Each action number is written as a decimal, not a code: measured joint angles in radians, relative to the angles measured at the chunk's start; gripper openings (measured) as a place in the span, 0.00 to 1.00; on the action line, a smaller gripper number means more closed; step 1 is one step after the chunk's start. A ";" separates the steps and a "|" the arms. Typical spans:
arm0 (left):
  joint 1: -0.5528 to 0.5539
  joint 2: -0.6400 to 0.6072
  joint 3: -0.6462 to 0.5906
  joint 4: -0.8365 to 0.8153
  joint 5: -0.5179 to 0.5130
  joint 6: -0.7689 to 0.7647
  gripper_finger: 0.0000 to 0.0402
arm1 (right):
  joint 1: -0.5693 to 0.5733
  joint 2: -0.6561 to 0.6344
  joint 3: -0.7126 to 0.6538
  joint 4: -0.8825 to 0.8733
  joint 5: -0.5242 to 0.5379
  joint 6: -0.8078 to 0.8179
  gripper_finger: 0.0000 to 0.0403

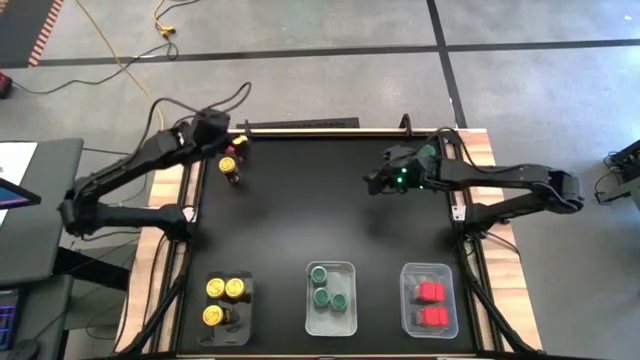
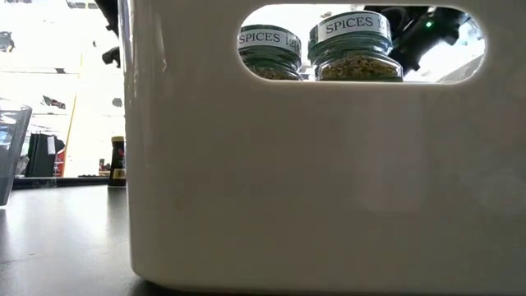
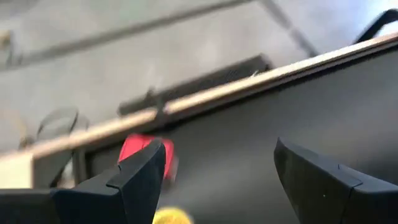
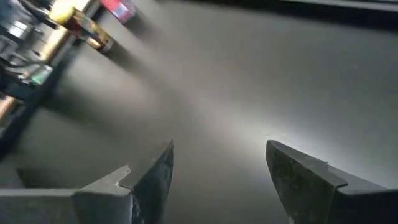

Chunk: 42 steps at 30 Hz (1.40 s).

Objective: Sort spices by type
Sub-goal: Put the yellow seasoning bottle into the black bin

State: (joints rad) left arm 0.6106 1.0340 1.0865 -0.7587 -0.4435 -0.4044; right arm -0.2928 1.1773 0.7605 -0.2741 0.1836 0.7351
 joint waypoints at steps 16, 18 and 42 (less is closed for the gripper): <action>0.115 0.273 0.073 -0.396 0.117 -0.381 0.71 | -0.012 0.046 0.000 0.000 -0.133 -0.120 0.70; 0.123 0.286 0.073 -0.403 0.129 -0.415 0.71 | -0.012 0.046 0.000 -0.001 -0.156 -0.152 0.70; 0.304 0.459 0.074 -0.426 0.296 -0.391 0.71 | -0.018 0.046 0.000 -0.002 -0.267 -0.316 0.70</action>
State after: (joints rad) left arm 0.9150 1.4929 1.1603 -1.1845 -0.1474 -0.7953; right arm -0.3103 1.2228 0.7609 -0.2760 -0.0830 0.4191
